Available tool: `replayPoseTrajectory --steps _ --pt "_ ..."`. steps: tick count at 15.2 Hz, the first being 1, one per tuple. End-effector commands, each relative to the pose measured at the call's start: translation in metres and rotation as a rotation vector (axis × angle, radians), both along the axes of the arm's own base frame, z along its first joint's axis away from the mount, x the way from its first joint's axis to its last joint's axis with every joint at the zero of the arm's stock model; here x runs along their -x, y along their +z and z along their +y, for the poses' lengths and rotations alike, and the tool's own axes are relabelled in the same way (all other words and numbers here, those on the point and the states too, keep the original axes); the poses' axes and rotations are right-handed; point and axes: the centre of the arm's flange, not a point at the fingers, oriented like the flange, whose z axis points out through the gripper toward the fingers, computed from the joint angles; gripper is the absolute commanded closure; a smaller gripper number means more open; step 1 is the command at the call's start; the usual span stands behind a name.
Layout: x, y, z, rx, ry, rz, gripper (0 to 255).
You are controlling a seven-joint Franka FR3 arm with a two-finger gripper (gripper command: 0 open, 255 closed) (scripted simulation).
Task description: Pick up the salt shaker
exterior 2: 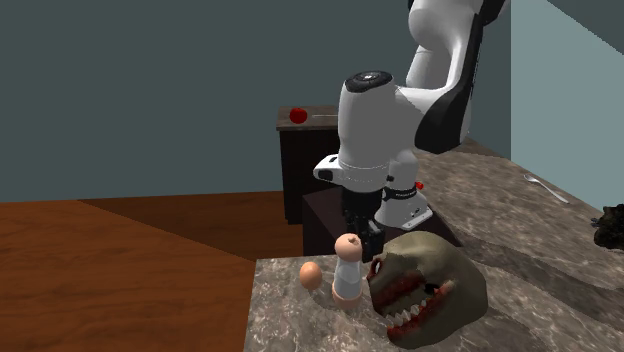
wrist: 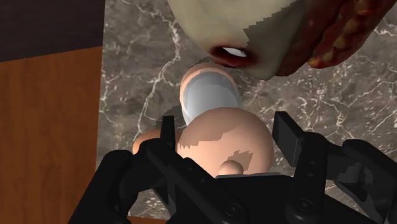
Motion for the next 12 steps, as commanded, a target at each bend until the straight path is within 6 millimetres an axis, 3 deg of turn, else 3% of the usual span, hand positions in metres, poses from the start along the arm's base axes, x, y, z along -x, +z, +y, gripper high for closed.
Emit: replayPoseTrajectory --steps 1,12 --pt "0.001 0.004 -0.001 0.002 -0.001 0.004 255" --pt "0.0 0.062 -0.001 0.002 -0.001 0.004 255"
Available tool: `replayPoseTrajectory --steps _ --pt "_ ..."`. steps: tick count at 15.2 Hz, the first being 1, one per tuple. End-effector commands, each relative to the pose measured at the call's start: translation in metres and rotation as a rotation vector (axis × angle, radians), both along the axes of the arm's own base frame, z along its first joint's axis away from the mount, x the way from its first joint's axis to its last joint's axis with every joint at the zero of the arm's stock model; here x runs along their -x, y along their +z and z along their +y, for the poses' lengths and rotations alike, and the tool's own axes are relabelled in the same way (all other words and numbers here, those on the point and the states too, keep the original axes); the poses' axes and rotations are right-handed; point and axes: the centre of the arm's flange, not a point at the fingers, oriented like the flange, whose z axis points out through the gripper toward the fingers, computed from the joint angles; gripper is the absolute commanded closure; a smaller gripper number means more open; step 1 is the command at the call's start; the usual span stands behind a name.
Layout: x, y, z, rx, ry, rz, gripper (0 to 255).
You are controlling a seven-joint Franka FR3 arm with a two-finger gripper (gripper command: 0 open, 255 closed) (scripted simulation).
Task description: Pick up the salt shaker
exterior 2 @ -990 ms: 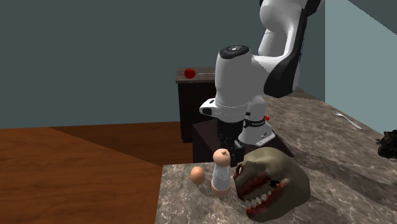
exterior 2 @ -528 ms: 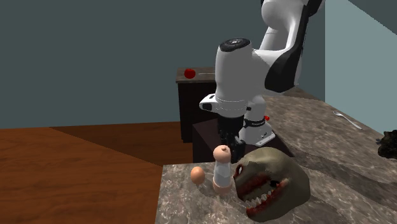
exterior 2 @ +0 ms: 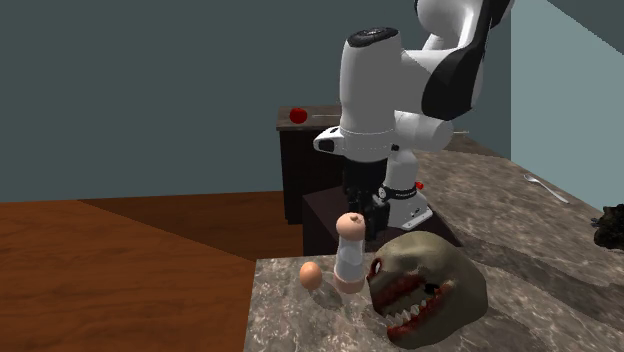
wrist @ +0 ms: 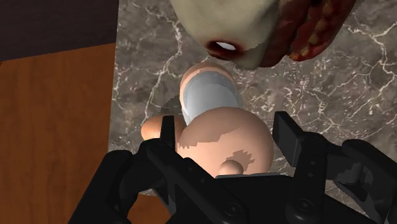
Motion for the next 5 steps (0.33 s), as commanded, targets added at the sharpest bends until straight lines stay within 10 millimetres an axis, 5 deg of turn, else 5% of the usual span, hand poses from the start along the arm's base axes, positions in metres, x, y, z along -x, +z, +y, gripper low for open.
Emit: replayPoseTrajectory --steps 1,5 --pt "0.0 0.011 -0.001 0.0 0.0 0.0 255" --pt "0.0 0.022 -0.001 0.0 0.0 0.0 255"
